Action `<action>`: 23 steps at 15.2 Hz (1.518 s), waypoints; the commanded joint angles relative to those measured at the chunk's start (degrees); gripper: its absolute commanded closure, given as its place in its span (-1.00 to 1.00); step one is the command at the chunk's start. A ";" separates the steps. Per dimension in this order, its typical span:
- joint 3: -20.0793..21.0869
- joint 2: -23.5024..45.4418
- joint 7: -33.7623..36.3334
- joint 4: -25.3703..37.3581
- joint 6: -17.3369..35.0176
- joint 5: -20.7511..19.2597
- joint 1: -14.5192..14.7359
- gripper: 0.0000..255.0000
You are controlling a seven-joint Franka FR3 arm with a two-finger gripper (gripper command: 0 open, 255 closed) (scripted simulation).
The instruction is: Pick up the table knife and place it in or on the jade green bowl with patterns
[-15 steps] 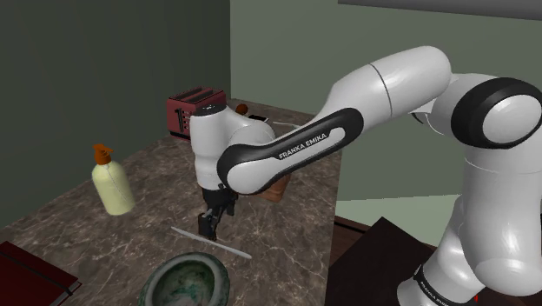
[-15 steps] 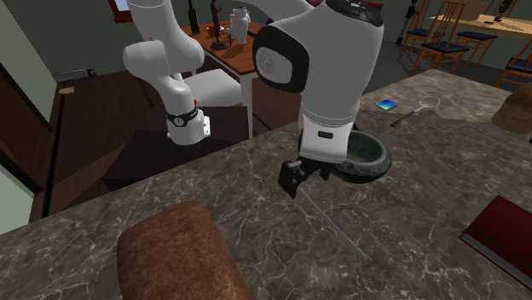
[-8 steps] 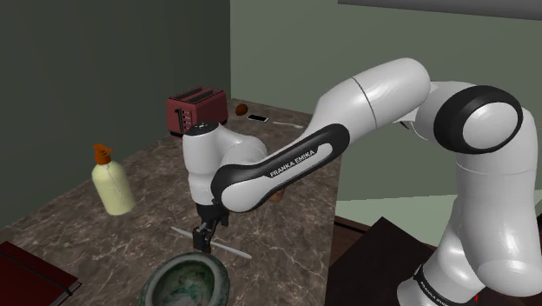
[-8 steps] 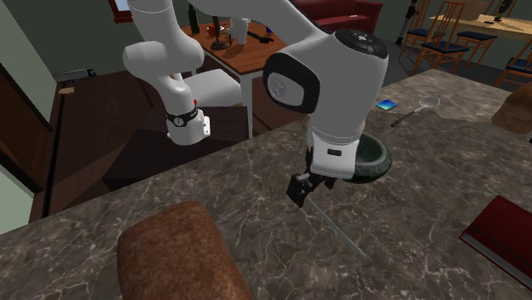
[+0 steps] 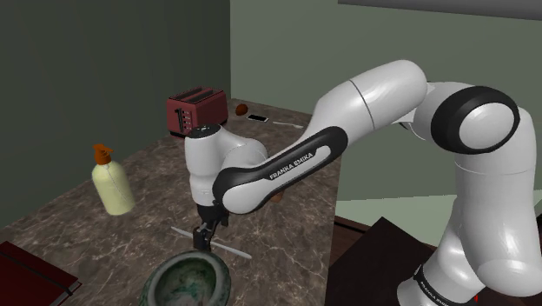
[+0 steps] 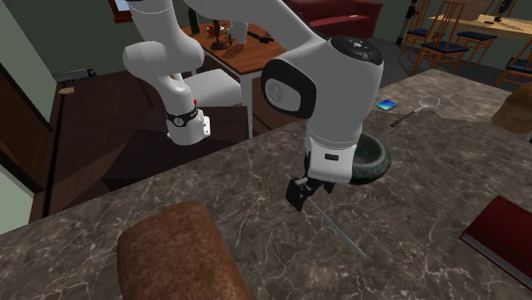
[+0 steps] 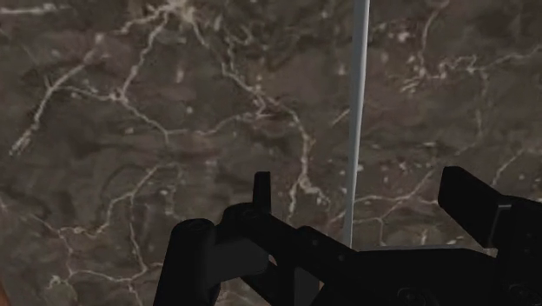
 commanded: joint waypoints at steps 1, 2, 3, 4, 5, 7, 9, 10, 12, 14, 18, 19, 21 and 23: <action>0.17 0.43 0.00 -0.38 -0.04 -0.01 0.28 -1.00; 0.18 0.57 0.10 -0.11 -0.20 -0.05 0.40 1.00; 0.20 0.55 0.13 0.00 -0.32 -0.03 0.43 1.00; 0.21 0.68 0.26 0.14 -0.34 -0.08 0.55 1.00; 0.18 0.93 0.31 0.50 -0.48 -0.15 0.65 1.00; 0.18 0.99 0.39 0.49 -0.40 -0.19 0.70 1.00; 0.18 1.01 0.39 0.52 -0.41 -0.19 0.71 1.00; 0.18 1.01 0.39 0.51 -0.40 -0.19 0.71 1.00; 0.28 0.02 -0.11 -0.17 -0.64 0.17 0.21 1.00; 0.48 -0.76 -0.32 0.31 -1.85 0.54 0.08 1.00; 0.83 -2.22 -0.72 1.41 -4.31 1.23 -0.14 1.00; 0.91 -2.56 -0.82 1.72 -4.94 1.39 -0.19 1.00; 1.06 -3.22 -1.00 2.38 -6.21 1.70 -0.27 1.00; 1.20 -3.83 -1.17 3.10 -7.50 2.00 -0.34 1.00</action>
